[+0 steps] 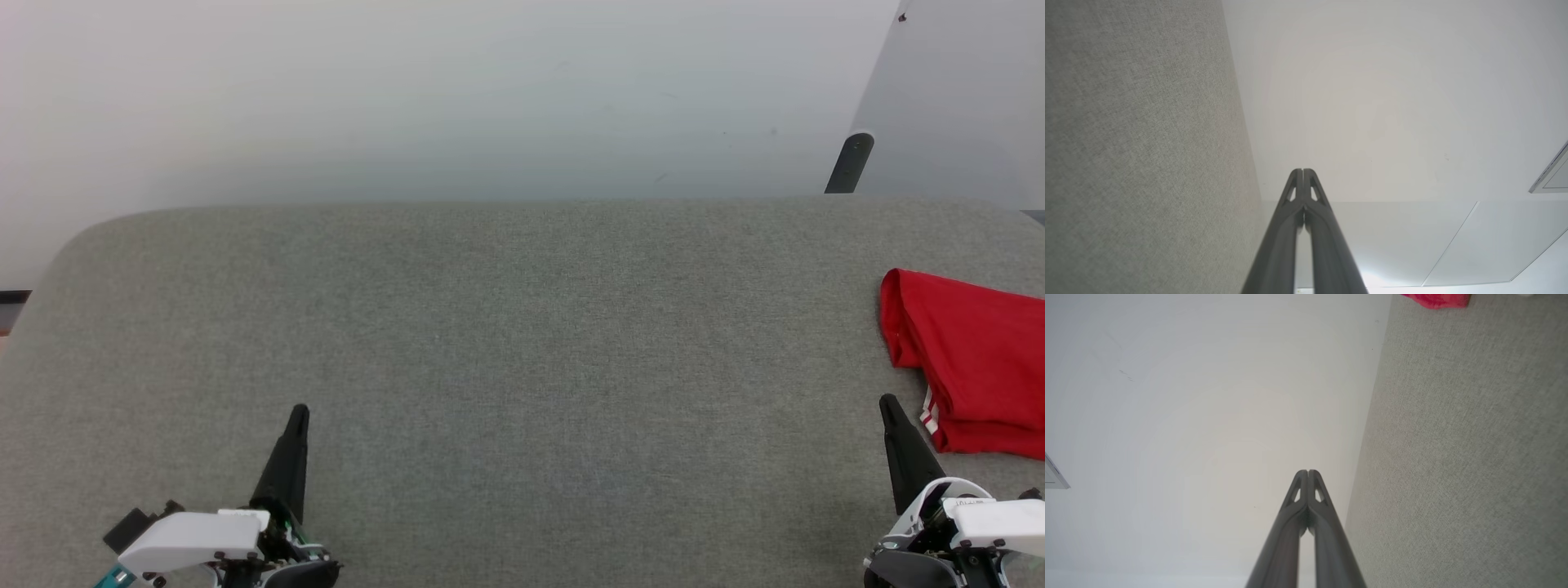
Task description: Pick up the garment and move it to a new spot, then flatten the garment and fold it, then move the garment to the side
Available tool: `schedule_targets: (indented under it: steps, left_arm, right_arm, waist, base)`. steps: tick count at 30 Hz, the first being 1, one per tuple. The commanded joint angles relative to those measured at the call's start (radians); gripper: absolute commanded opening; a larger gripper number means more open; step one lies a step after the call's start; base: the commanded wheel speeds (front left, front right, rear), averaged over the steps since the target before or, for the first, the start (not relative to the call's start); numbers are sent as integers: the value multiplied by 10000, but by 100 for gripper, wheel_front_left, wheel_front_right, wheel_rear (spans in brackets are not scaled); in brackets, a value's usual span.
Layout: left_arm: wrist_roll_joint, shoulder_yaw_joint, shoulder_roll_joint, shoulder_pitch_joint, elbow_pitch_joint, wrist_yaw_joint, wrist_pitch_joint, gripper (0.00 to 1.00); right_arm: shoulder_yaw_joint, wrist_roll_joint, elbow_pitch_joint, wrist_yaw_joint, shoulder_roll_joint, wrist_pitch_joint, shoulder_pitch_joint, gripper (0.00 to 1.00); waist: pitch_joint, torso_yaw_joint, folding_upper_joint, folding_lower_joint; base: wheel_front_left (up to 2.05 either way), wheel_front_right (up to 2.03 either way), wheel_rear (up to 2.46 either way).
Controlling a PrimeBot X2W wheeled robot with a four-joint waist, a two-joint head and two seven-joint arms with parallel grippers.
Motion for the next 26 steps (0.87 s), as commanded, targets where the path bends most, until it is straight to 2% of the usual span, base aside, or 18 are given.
schedule_targets:
  steps: [1, 26]
  left_arm:
    - [-33, 23, -3, -97, 5, -58, 32, 0]
    - [-34, 22, -3, -96, 4, -58, 31, 0]
  right_arm:
    - [-2, 40, -19, 4, 26, 7, -34, 0]
    - [-1, 41, -20, 4, 26, 6, -34, 0]
  waist:
    - [0, 0, 0, 0]
    - [0, 0, 0, 0]
  base:
    - [0, 0, 0]
    - [0, 0, 0]
